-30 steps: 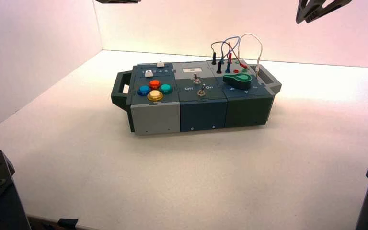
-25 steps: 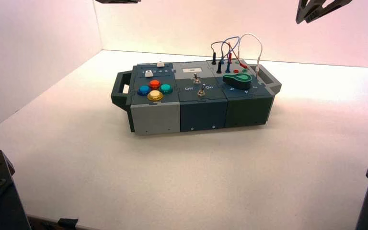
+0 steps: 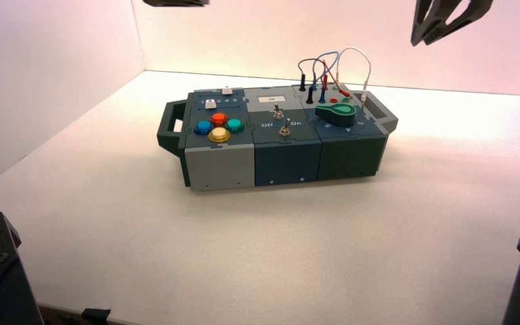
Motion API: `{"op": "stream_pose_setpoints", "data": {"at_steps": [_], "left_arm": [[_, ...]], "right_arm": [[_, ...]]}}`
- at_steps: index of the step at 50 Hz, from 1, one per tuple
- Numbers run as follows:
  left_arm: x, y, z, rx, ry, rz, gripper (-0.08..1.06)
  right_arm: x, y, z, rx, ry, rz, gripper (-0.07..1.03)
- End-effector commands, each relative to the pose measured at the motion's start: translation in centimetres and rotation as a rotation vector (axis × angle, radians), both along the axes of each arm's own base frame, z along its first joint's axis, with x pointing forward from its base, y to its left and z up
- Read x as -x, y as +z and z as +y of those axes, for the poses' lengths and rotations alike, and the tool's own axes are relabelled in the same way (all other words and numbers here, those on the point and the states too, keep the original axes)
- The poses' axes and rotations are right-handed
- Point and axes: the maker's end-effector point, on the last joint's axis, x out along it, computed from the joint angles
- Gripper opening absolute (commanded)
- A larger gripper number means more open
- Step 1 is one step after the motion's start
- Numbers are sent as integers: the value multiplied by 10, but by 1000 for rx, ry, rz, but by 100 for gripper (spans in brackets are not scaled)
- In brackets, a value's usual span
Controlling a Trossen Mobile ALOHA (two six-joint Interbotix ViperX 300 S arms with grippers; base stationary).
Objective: Flip the bottom switch off with the left gripper.
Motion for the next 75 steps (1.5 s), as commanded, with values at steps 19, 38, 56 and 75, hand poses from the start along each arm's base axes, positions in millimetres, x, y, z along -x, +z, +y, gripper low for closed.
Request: {"op": "stream_pose_setpoints", "data": {"at_steps": [19,38,56,75], "left_arm": [[5,1,-30,44,-46,33,5],[13,0,-37,52,-71,43,5],[13,2,-38,67,-64,49,5],[20,-4,-58,63,-111,77,5]], "right_arm": [[-27,-41,8,-20,-39,100,30],[-48,-76,11,-9,-41,149,30],[-59,-95,12,-1,-41,174,33],[-59,-126,17,14,-26,249,33]]}}
